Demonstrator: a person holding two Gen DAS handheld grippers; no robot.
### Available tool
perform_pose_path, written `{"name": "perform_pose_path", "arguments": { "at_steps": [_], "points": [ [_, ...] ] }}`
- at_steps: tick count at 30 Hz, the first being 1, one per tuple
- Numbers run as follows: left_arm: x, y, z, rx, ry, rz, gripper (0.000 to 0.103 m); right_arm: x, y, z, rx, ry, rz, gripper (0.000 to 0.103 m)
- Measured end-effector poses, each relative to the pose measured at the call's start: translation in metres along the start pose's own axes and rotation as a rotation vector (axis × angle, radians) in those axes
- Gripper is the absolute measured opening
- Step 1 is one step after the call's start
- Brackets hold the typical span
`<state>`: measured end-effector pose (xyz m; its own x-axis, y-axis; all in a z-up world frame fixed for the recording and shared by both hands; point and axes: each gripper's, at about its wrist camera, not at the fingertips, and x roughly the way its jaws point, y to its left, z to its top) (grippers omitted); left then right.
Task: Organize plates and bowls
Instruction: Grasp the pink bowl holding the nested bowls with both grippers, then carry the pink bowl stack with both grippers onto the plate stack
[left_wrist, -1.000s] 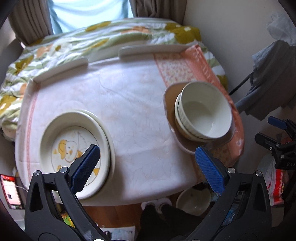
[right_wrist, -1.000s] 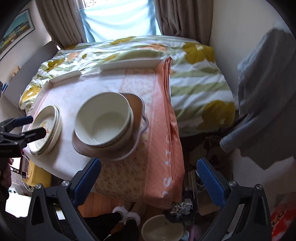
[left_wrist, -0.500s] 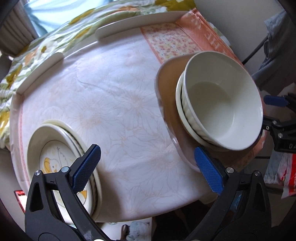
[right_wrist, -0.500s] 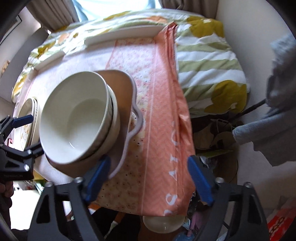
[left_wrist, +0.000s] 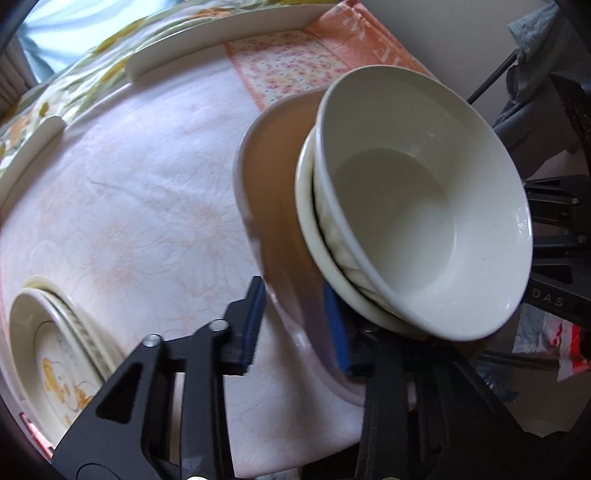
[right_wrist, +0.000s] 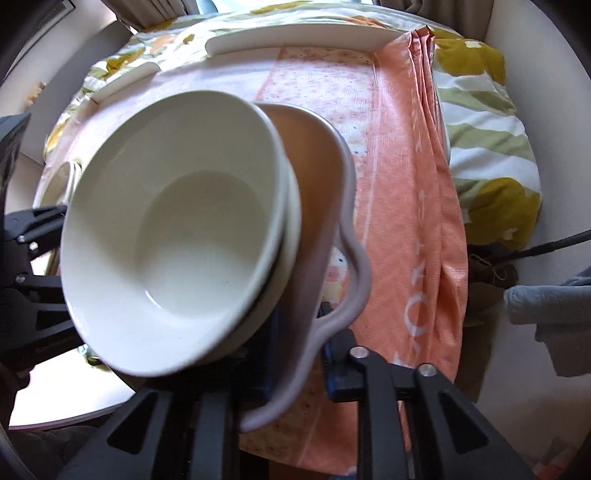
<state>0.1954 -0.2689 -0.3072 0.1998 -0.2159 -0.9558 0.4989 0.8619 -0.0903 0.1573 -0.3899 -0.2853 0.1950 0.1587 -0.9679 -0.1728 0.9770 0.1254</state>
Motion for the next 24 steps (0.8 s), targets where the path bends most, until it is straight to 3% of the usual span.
{"name": "perform_pose_path", "arguments": {
  "at_steps": [3,15,24],
  "points": [
    [0.001,-0.007,-0.001,0.024,-0.018,-0.011,0.01,0.001,0.002,-0.002,-0.01,-0.02,0.014,0.012],
    [-0.011,-0.013,0.002,0.043,-0.068,0.047,0.01,-0.007,0.009,-0.005,-0.029,-0.08,-0.003,0.01],
    [-0.075,0.002,0.004,-0.022,-0.149,0.07,0.01,-0.058,0.031,0.016,-0.094,-0.162,-0.021,0.01]
  ]
}}
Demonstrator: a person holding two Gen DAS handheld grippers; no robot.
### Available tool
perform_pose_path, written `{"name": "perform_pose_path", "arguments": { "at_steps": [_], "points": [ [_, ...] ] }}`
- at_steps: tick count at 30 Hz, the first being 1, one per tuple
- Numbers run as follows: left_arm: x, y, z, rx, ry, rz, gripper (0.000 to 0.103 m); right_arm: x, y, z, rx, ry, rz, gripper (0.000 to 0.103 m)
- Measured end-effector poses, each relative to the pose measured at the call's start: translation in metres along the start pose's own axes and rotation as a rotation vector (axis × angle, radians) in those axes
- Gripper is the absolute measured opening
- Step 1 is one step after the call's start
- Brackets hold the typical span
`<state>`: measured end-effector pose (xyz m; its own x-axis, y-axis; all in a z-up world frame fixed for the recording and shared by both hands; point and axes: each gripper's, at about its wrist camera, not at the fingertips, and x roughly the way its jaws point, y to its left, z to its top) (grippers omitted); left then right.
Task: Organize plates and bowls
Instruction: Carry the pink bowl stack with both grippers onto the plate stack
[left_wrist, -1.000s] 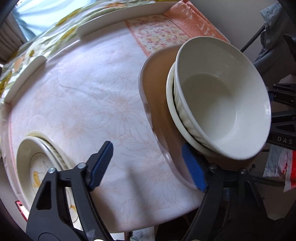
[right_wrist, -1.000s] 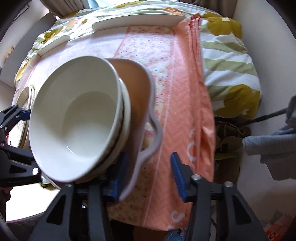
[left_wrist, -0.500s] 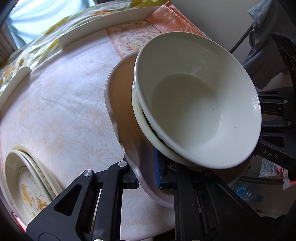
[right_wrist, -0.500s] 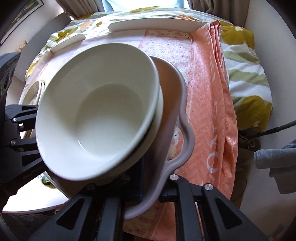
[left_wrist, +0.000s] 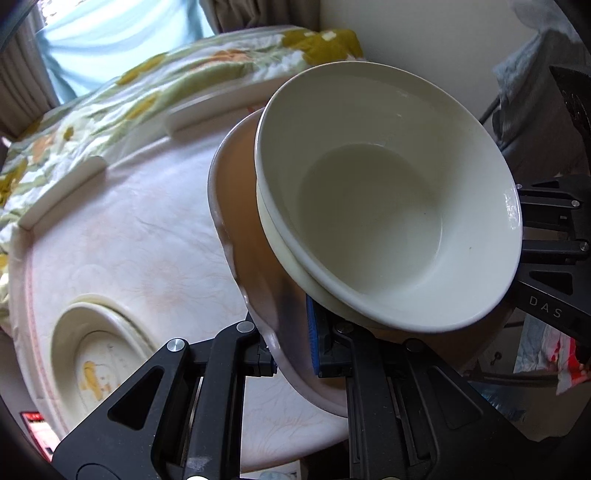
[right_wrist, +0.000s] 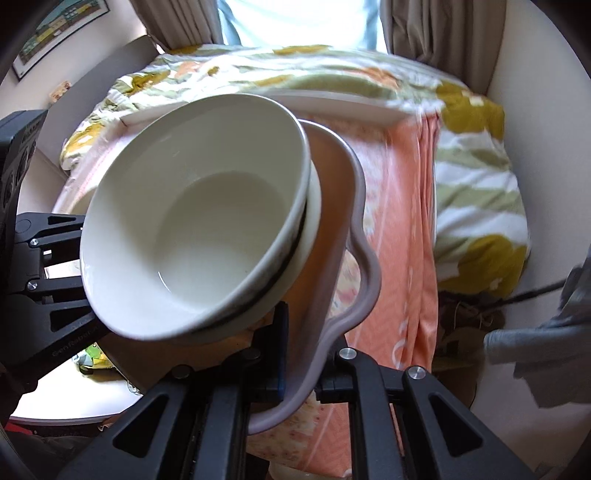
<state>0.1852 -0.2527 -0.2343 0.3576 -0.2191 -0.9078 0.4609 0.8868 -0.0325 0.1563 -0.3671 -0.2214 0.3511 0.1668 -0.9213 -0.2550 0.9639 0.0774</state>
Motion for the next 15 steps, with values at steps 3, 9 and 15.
{"name": "perform_pose_path", "arguments": {
  "at_steps": [3,9,15],
  "points": [
    [-0.027,0.019,-0.002,-0.035,-0.03,0.021,0.01,-0.016,0.02,0.015,-0.04,-0.031,0.003,0.01],
    [-0.063,0.074,-0.02,-0.098,-0.054,0.05,0.01,-0.031,0.077,0.038,-0.112,-0.077,0.015,0.01],
    [-0.086,0.14,-0.055,-0.117,-0.039,0.078,0.01,-0.02,0.147,0.056,-0.12,-0.078,0.045,0.01]
  ]
}}
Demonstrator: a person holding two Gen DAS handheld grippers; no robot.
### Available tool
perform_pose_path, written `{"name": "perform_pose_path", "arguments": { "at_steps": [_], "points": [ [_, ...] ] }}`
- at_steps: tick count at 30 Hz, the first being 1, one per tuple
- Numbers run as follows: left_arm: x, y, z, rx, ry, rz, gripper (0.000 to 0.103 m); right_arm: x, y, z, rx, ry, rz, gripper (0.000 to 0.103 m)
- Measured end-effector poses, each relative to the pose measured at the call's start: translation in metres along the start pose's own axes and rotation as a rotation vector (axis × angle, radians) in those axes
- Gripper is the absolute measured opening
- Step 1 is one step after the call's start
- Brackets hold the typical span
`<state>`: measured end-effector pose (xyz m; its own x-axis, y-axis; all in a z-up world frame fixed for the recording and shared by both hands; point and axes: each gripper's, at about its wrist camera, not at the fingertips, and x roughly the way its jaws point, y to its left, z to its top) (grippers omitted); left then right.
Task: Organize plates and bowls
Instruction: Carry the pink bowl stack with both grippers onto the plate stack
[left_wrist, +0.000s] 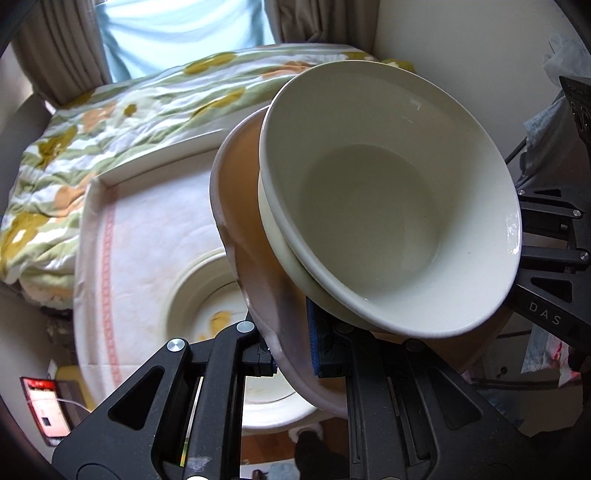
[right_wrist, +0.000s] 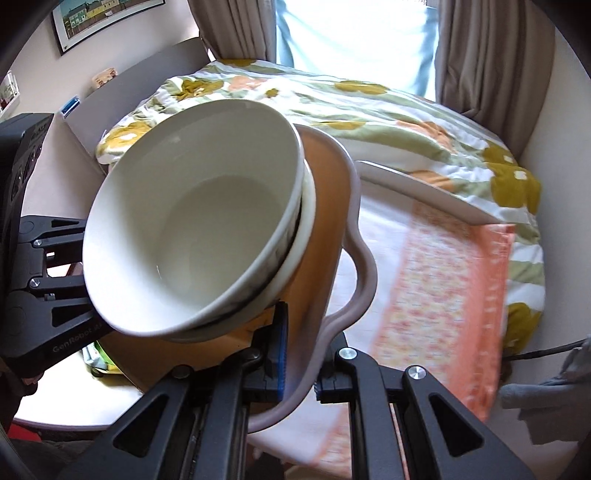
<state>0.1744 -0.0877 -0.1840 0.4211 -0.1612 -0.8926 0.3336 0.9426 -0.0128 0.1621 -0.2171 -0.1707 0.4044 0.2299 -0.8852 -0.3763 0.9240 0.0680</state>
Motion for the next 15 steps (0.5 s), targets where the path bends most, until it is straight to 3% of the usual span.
{"name": "perform_pose_path", "arguments": {
  "at_steps": [9,15],
  "points": [
    [0.025,0.083,-0.048,0.002,0.09,-0.013,0.01,0.056,0.088,0.004,0.05,0.075,0.023,0.01],
    [0.047,0.098,-0.069,0.013,0.122,-0.056,0.01,0.084,0.115,-0.006,0.094,0.11,-0.005,0.01]
  ]
}}
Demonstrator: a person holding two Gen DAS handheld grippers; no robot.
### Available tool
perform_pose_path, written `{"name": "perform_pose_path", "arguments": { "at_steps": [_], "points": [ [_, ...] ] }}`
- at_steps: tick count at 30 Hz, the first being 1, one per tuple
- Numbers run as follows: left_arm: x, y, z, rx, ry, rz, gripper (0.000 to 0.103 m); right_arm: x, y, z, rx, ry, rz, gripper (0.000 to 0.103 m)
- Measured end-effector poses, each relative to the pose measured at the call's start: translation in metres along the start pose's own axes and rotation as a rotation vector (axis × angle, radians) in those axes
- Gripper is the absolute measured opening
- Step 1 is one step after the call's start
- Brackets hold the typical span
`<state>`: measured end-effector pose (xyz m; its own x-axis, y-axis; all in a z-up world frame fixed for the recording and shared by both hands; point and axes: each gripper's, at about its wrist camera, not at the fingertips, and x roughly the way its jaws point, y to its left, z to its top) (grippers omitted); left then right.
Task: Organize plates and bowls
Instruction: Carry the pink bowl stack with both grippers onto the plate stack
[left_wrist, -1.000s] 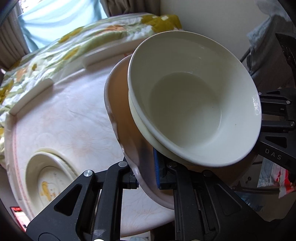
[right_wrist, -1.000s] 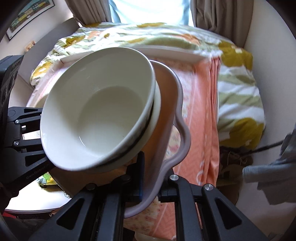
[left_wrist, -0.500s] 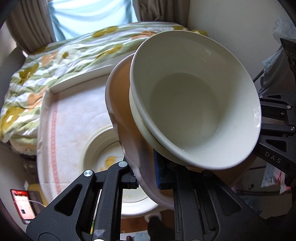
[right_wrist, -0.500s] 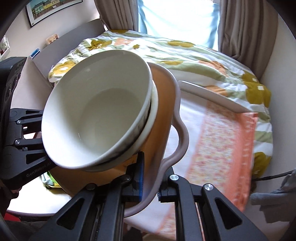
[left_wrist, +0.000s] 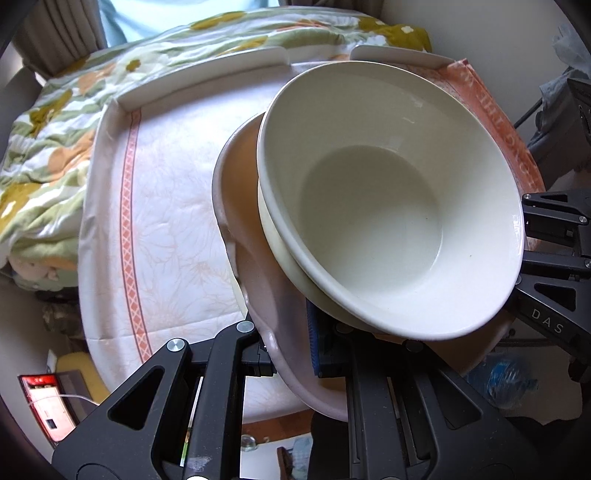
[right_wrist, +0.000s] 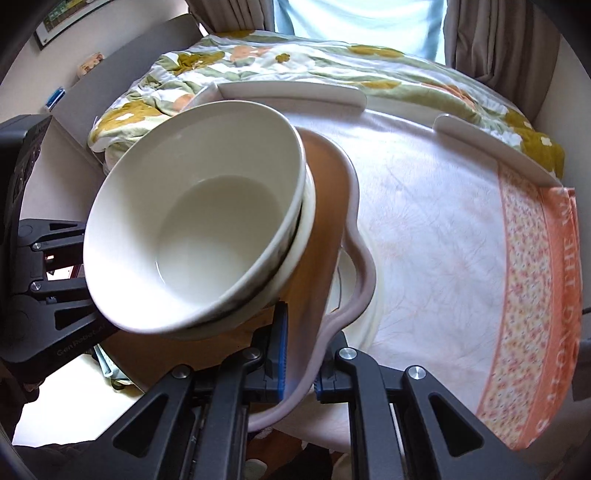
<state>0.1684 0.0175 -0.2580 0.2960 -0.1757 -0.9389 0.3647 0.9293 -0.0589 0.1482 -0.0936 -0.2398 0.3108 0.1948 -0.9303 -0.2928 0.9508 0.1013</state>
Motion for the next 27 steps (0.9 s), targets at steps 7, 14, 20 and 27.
{"name": "perform_pose_path", "arguments": {
  "at_steps": [7,14,20,27],
  "points": [
    [0.016,-0.004,0.0,0.029,-0.004,-0.005,0.009,0.014,-0.003,-0.007,0.072,0.001,-0.015,0.01],
    [0.018,-0.012,-0.002,0.047,-0.027,0.025,0.009,0.016,-0.009,-0.015,0.105,-0.005,-0.018,0.01],
    [0.016,-0.015,-0.006,0.032,-0.063,0.061,0.01,0.017,-0.01,-0.017,0.115,-0.015,-0.017,0.01],
    [0.013,-0.015,-0.005,-0.012,-0.057,0.107,0.012,0.015,-0.012,-0.019,0.151,-0.012,-0.014,0.01]
  ]
}}
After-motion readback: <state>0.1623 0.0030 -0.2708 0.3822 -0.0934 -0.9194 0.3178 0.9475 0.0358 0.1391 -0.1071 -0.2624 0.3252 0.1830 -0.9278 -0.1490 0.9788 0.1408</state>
